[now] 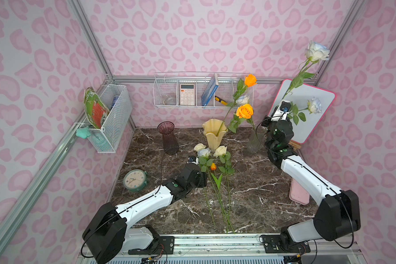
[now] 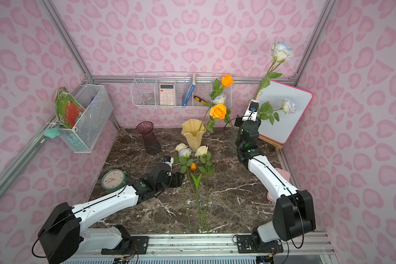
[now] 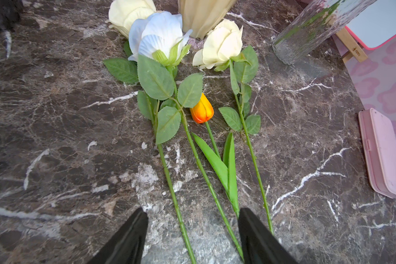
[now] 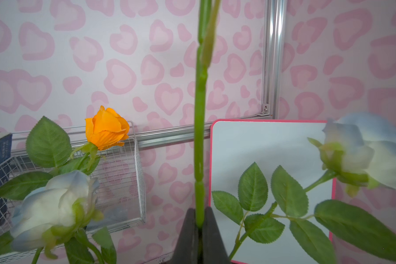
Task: Arrange the flowers in different vases according to their colors
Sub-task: Insert the flower into the vase.
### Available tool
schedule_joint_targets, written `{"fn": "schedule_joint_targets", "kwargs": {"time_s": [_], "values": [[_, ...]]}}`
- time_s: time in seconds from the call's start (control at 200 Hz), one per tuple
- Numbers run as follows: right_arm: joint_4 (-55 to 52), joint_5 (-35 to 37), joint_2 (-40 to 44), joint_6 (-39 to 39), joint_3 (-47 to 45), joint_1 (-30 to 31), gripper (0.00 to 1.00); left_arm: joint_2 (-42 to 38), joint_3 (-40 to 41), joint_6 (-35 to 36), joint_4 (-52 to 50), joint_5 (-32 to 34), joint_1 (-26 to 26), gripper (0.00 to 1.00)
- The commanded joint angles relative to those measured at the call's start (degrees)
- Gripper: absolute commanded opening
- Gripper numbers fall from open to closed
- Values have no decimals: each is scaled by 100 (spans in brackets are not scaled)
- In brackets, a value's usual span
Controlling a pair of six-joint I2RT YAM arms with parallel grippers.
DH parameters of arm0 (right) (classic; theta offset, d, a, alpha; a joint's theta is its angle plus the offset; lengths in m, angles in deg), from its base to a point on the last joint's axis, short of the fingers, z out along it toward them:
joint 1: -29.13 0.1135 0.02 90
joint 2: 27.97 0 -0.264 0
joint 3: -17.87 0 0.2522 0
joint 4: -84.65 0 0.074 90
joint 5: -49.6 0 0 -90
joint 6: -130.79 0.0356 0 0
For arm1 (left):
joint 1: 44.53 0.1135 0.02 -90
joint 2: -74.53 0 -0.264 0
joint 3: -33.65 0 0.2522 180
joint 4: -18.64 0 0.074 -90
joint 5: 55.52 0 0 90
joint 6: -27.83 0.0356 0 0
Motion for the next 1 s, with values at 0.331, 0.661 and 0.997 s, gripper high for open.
{"fn": "schedule_joint_targets", "kwargs": {"time_s": [0.331,0.661,0.997], "values": [[545,-494,-1154,326,325,-239,0,145,109,28,190,-107,4,68],[680,-511,-1453,339,226,-237,0,220,145,36,227,-48,4,68],[811,-389,-1566,326,-114,-254,17,223,213,35,249,-11,4,68]]}}
